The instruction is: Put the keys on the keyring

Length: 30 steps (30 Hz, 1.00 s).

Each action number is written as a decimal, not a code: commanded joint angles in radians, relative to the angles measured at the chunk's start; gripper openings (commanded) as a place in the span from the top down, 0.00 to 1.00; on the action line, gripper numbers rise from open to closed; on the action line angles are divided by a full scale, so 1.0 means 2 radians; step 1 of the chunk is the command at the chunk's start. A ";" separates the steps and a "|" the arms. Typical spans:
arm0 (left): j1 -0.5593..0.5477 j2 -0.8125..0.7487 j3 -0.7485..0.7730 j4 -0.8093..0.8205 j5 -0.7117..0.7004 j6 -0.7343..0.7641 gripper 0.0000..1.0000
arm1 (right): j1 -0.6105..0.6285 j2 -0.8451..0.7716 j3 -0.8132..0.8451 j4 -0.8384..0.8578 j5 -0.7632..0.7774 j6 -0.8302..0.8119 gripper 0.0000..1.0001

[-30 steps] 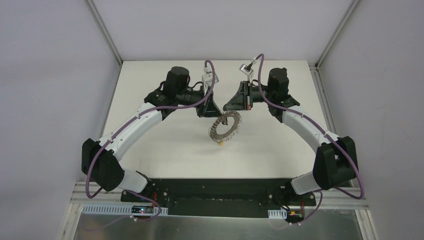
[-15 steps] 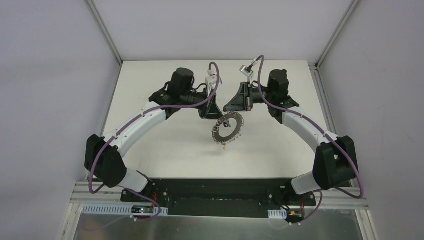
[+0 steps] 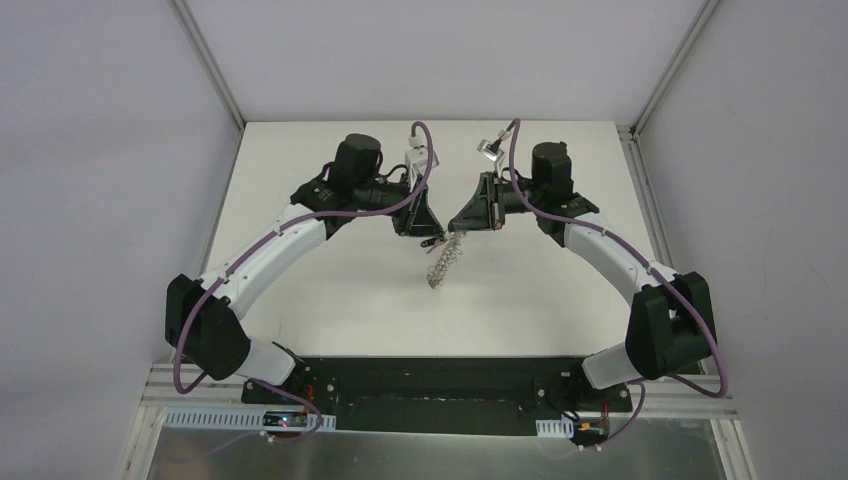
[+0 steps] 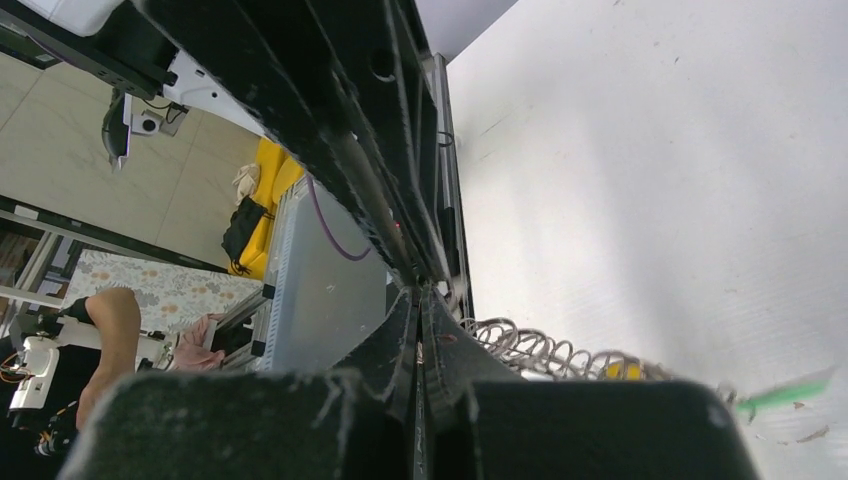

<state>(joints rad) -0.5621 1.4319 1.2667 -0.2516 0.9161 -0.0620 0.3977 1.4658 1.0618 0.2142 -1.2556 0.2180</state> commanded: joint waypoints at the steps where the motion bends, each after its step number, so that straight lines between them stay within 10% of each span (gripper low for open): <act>1: 0.000 -0.025 0.022 0.021 0.031 0.005 0.87 | -0.001 -0.011 0.024 -0.004 -0.007 -0.025 1.00; 30: -0.001 -0.020 -0.001 0.009 0.021 0.049 0.69 | -0.005 -0.013 0.015 0.080 -0.032 0.062 1.00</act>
<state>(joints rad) -0.5621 1.4151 1.2606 -0.2455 0.9409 -0.0044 0.3927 1.4658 1.0618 0.2798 -1.2736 0.2970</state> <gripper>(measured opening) 0.303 0.006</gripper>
